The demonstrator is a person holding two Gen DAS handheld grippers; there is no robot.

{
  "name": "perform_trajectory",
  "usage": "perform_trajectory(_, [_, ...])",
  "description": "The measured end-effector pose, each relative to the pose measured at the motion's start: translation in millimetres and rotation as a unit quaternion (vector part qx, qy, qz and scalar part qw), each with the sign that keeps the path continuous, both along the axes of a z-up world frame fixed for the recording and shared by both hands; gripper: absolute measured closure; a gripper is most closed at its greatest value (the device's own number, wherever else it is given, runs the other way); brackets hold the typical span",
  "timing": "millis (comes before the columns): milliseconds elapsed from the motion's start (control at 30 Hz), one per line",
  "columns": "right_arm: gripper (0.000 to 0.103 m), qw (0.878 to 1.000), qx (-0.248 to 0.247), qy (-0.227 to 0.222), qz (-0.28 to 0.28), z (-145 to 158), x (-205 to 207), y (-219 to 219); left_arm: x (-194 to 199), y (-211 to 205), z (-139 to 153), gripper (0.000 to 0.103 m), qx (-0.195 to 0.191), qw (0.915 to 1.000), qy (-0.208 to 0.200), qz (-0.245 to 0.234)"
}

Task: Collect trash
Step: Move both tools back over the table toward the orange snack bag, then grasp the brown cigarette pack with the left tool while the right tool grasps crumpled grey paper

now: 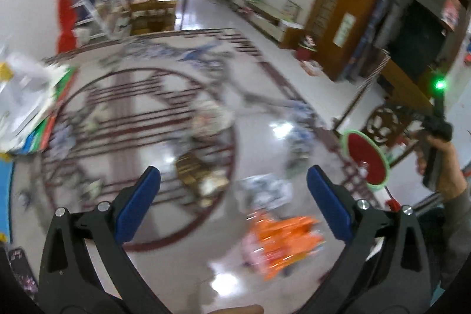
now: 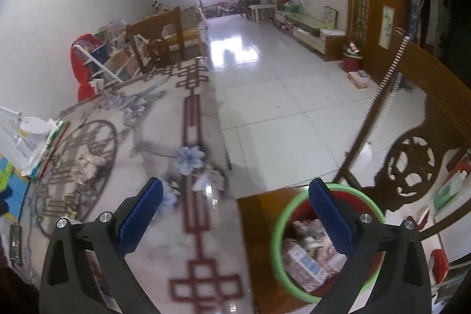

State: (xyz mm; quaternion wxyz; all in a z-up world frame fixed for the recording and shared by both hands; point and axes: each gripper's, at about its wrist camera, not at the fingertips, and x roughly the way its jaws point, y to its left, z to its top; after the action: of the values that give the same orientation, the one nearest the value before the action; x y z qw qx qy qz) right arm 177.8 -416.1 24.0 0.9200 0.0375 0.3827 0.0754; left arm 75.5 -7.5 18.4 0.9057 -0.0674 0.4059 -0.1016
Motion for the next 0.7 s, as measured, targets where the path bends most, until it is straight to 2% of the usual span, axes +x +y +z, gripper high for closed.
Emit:
perform_trajectory(67, [0.007,1.000,0.016,-0.022,0.004,10.7,-3.8,12.3,-8.9,27.8,-9.2,0.005,-0.034,0.9992,0.007,0.021])
perform_trajectory(167, [0.007,0.998,0.038,-0.043,0.022,21.2,-12.2,30.2,-11.7,49.3,-27.1,0.005,-0.026,0.9980,0.021,0.054])
perform_trajectory(233, [0.007,0.997,0.053,-0.043,0.042,20.2,-13.3,43.5,-10.5,64.0,-39.5,0.005,-0.052,0.9957,0.044,0.063])
perform_trajectory(400, [0.007,0.995,0.021,0.001,0.096,-7.9,-22.3,93.1,-11.1,68.9,-54.0,0.005,-0.048,0.9942,0.061,0.075])
perform_trajectory(500, [0.007,0.990,0.021,0.026,0.138,-20.3,-28.6,125.3,-10.8,62.4,-56.0,0.005,-0.043,0.9947,0.068,0.063])
perform_trajectory(600, [0.007,0.984,-0.003,0.022,0.179,-26.2,-43.0,156.5,-0.6,52.5,-55.7,0.005,-0.046,0.9953,0.067,0.052])
perform_trajectory(700, [0.007,0.972,-0.041,0.019,0.231,-36.6,-59.8,190.8,12.9,45.1,-59.2,0.005,-0.045,0.9952,0.074,0.046])
